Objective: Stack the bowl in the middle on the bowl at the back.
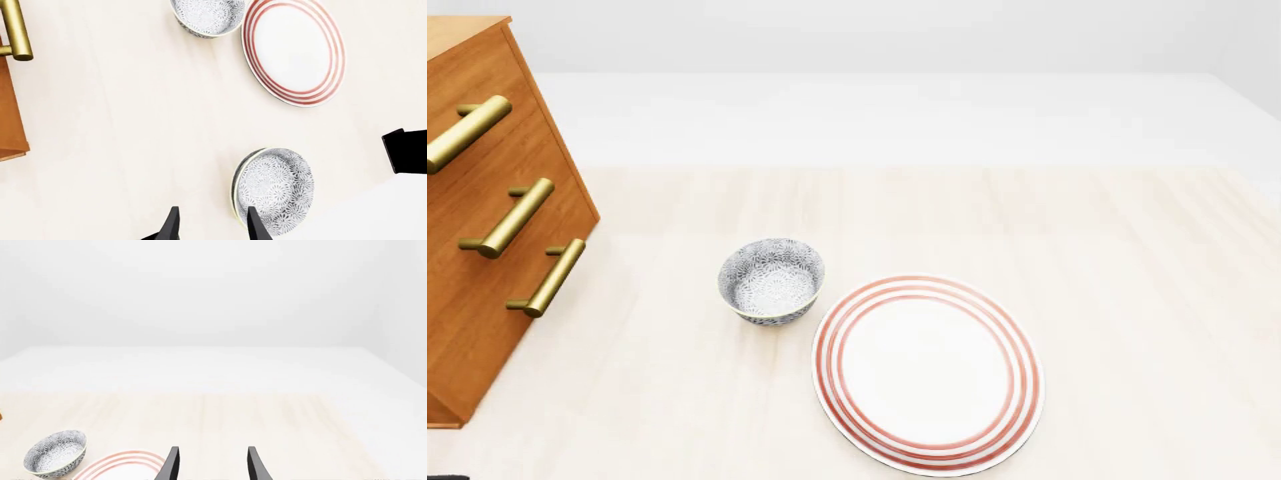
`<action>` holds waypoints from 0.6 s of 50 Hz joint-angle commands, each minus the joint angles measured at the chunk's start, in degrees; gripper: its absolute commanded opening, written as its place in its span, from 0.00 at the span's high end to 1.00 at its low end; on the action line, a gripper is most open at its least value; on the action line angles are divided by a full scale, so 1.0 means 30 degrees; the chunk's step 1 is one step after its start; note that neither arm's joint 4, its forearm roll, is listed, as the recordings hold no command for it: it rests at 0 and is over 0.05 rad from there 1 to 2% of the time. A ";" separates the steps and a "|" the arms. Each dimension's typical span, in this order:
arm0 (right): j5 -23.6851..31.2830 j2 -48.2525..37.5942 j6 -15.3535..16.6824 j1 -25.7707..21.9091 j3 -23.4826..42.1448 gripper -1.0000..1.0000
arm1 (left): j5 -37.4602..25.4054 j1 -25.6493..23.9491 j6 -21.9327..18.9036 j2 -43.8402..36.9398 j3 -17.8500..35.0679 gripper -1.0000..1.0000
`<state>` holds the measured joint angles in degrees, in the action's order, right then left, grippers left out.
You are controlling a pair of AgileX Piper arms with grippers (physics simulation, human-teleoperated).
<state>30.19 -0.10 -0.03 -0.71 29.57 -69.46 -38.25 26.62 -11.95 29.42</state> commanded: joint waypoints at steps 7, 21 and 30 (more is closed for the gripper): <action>0.4734 0.0034 -0.0268 0.0291 0.4739 0.00 | -0.0146 0.1853 0.0142 0.1249 -0.1345 0.00; 0.8118 0.0034 -0.0242 0.0546 0.8202 0.00 | -0.0147 0.2895 0.0234 0.1861 -0.1785 0.00; 1.1173 0.0034 -0.0406 0.1227 1.1045 0.00 | -0.0147 0.3740 -0.0006 0.2237 -0.1758 0.00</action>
<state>54.87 -0.01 -0.95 1.51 54.25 -69.88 -29.55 26.96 -6.53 24.56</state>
